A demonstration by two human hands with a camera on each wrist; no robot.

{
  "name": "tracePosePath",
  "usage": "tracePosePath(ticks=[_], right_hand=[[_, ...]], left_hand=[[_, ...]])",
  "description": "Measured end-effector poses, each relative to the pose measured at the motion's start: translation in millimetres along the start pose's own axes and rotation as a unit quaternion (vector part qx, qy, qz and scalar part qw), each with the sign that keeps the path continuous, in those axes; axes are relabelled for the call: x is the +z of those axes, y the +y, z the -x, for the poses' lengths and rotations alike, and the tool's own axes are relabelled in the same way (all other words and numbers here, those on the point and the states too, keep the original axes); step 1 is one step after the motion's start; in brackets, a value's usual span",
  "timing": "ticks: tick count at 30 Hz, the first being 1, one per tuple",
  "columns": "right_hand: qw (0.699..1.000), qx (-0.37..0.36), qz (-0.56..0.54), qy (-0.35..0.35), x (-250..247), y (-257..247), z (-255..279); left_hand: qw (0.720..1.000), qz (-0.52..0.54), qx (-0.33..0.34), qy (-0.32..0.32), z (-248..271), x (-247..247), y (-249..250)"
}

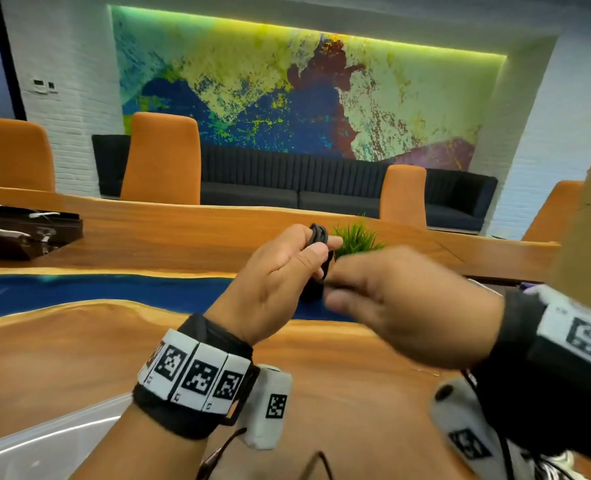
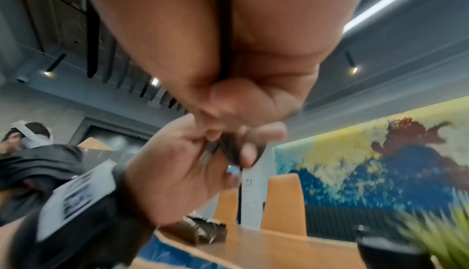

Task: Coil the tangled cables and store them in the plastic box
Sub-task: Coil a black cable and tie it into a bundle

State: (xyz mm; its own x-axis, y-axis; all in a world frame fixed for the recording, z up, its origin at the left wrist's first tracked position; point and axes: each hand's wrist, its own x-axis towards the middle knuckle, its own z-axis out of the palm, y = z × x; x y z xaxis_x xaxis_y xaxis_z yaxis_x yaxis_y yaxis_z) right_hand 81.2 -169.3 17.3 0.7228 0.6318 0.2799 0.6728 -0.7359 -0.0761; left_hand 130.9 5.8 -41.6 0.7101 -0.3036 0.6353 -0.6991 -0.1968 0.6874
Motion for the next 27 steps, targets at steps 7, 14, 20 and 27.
tracePosePath(ticks=[7, 14, 20, 27], right_hand=[[0.976, 0.007, 0.021, 0.216, -18, 45, -19], [0.984, 0.136, -0.114, 0.015, 55, 48, -3], [0.993, 0.033, -0.079, -0.075, 14, -6, 11], [0.979, 0.038, -0.028, 0.199, -27, 42, -18]], left_hand=[[0.965, 0.225, -0.097, -0.099, 4, 11, 11], [0.884, 0.463, -0.065, 0.013, -2, 1, 16], [0.998, -0.058, -0.008, -0.017, 1, -1, -6], [0.991, 0.090, -0.079, -0.065, 2, 14, 8]])
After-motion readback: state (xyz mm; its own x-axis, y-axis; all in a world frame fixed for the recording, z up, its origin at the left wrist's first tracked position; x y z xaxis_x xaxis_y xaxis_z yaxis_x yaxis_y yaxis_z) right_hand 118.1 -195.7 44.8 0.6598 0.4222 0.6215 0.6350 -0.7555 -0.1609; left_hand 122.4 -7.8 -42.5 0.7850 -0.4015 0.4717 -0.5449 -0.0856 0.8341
